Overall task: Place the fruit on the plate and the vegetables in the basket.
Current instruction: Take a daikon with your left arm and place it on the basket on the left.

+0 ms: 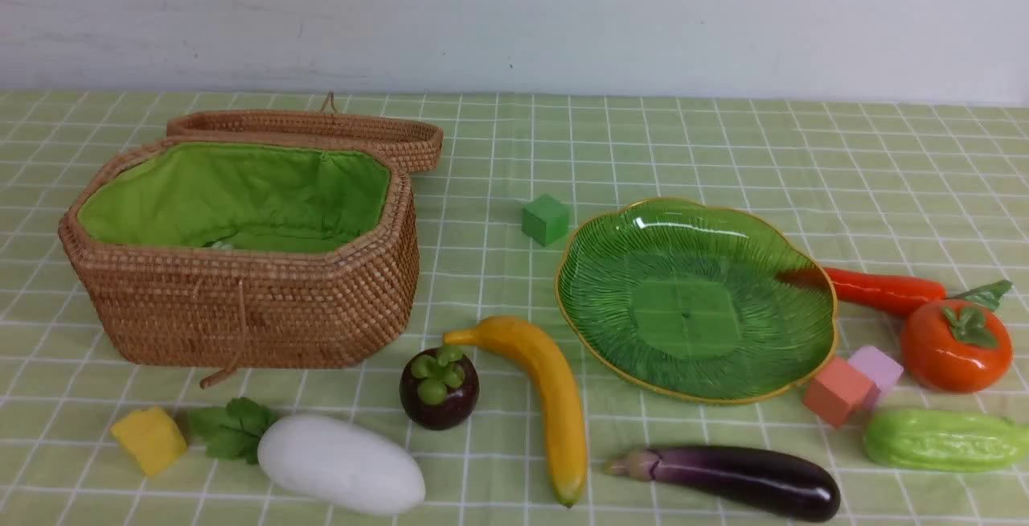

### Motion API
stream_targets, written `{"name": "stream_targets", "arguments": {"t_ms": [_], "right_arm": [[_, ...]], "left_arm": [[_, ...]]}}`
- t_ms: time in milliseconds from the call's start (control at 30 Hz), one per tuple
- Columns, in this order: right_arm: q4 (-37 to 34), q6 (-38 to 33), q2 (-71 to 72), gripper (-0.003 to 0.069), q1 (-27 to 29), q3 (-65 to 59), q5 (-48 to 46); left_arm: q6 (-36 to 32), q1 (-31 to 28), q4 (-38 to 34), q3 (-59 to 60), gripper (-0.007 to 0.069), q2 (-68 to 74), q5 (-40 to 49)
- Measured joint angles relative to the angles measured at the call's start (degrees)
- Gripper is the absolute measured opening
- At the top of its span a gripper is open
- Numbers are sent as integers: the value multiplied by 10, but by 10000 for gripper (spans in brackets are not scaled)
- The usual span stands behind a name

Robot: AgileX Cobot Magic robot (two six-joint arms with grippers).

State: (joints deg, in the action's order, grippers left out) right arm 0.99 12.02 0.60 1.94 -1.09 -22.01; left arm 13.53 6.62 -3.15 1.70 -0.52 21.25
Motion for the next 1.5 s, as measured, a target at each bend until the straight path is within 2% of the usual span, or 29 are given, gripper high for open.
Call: {"name": "stream_targets", "arguments": {"t_ms": [1033, 1167, 1300, 1500], "right_arm": [[0, 0, 0, 241, 0, 0, 0], [0, 0, 0, 241, 0, 0, 0], [0, 0, 0, 241, 0, 0, 0], [0, 0, 0, 241, 0, 0, 0]], "left_arm": [[0, 0, -3, 0, 239, 0, -6], [39, 0, -70, 0, 239, 0, -63], [107, 0, -192, 0, 239, 0, -153], [133, 0, -283, 0, 238, 0, -255]]}}
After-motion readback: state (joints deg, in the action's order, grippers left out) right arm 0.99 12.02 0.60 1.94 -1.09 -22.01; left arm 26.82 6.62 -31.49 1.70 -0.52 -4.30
